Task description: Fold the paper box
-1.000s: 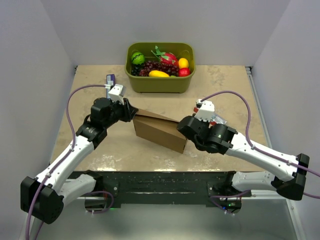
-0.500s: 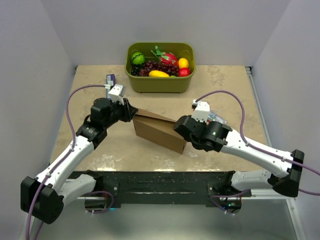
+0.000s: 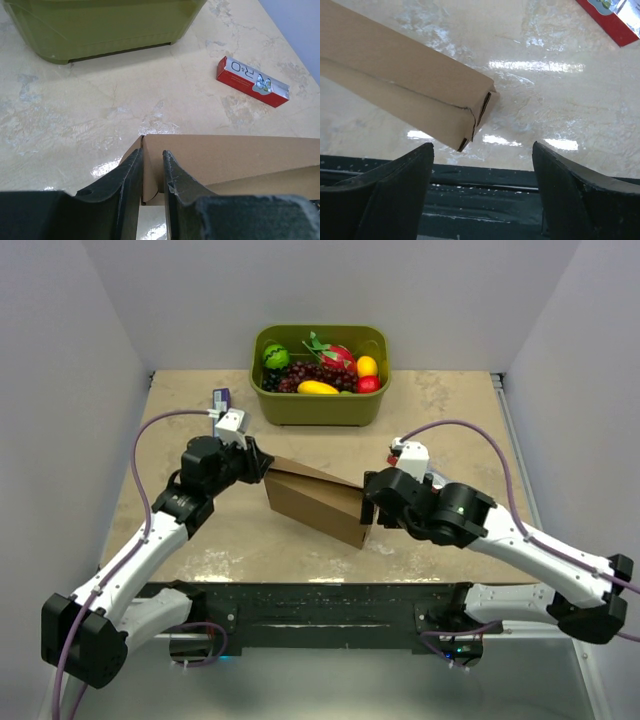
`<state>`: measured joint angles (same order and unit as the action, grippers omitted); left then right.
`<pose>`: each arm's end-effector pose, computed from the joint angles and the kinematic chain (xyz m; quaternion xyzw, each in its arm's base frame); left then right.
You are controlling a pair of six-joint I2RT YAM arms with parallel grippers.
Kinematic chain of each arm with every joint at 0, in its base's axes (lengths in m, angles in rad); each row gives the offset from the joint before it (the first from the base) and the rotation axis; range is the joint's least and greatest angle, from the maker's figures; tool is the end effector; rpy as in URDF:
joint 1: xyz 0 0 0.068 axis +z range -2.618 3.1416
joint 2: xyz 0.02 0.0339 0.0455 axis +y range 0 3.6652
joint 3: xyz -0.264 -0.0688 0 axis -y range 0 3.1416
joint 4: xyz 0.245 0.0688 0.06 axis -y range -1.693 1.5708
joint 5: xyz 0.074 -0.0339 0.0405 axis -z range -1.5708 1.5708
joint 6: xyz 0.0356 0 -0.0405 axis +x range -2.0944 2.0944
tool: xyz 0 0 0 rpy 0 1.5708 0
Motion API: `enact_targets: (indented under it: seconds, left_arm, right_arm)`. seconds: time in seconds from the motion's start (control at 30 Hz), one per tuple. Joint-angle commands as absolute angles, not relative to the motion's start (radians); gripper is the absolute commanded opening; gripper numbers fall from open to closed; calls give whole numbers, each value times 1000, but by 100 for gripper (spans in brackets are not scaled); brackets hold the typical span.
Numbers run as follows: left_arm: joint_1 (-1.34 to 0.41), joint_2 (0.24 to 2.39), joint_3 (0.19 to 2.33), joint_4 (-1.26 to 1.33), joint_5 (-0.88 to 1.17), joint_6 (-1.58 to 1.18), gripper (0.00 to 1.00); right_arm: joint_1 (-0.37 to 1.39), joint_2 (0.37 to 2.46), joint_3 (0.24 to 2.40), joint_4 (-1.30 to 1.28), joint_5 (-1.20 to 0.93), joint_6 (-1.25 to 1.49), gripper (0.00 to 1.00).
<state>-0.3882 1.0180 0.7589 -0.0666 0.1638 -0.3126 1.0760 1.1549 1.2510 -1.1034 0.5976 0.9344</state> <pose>0.2171 -0.0951 0.2985 0.0783 0.8073 -0.2619 0.5230 0.1158 0.1724 0.3508 0.0167 0.9215 0.0728 0.3811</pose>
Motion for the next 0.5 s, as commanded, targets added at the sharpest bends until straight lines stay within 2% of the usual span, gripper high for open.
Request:
enact_targets:
  seconds: [0.0, 0.3, 0.47]
  left_arm:
    - [-383, 1028, 697, -201, 138, -293, 27]
    - [-383, 989, 666, -204, 109, -305, 27]
    - [-383, 991, 666, -209, 100, -305, 26]
  right_arm:
    - [1069, 1072, 1316, -994, 568, 884, 84]
    - [962, 1031, 1249, -700, 634, 778, 84]
    - [933, 1071, 1213, -635, 626, 755, 82]
